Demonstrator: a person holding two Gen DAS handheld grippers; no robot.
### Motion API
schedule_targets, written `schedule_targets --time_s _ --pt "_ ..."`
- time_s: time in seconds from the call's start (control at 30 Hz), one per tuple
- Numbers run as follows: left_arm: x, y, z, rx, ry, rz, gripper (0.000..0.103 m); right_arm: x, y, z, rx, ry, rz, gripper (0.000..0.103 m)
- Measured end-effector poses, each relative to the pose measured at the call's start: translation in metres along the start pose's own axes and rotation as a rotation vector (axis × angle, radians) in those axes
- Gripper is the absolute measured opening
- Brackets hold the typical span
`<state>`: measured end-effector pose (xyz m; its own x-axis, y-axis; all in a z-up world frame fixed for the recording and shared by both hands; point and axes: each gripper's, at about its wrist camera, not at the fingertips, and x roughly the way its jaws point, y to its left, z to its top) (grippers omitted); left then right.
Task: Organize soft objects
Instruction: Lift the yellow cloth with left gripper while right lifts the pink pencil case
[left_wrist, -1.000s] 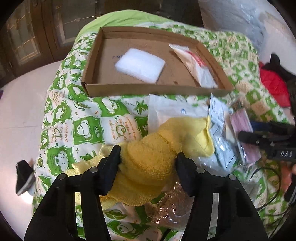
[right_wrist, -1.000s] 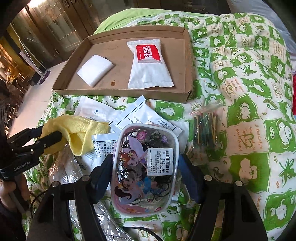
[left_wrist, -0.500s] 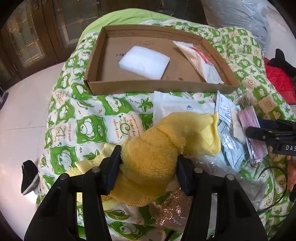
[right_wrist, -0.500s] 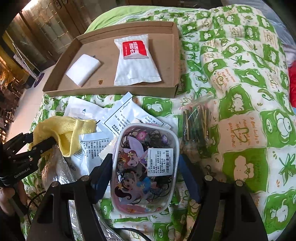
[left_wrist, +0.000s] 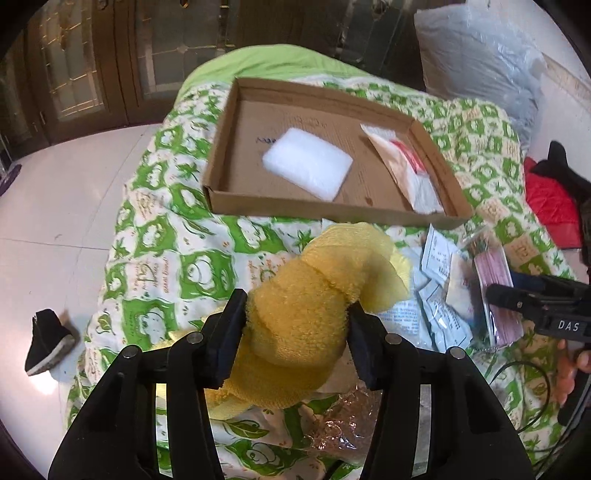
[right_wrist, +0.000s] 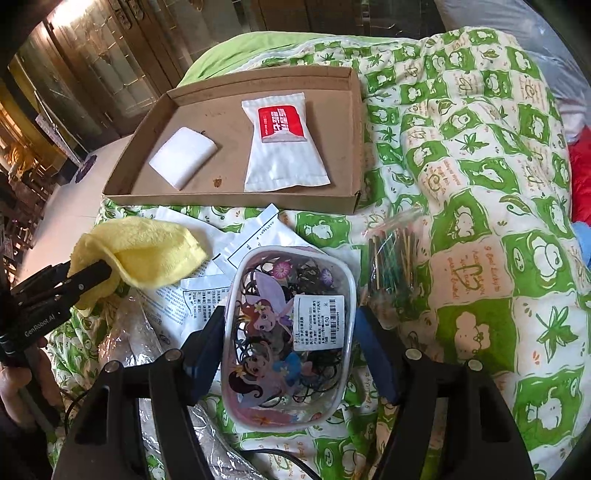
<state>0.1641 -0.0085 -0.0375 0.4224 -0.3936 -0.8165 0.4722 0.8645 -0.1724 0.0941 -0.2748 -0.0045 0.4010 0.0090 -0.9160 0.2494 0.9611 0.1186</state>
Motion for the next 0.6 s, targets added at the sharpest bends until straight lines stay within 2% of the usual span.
schedule_targets --time_s 0.17,0.33,0.6 --pt "-0.012 0.009 0.004 -0.044 -0.041 -0.017 0.051 -0.011 -0.002 0.006 0.017 -0.022 -0.002 0.069" --pt "-0.012 0.008 0.004 -0.03 -0.038 -0.015 0.051 -0.021 -0.007 0.009 0.031 -0.04 -0.003 0.069" --pt "0.011 -0.003 -0.003 0.024 0.07 -0.031 0.052 -0.017 -0.003 0.005 0.025 -0.021 0.001 0.069"
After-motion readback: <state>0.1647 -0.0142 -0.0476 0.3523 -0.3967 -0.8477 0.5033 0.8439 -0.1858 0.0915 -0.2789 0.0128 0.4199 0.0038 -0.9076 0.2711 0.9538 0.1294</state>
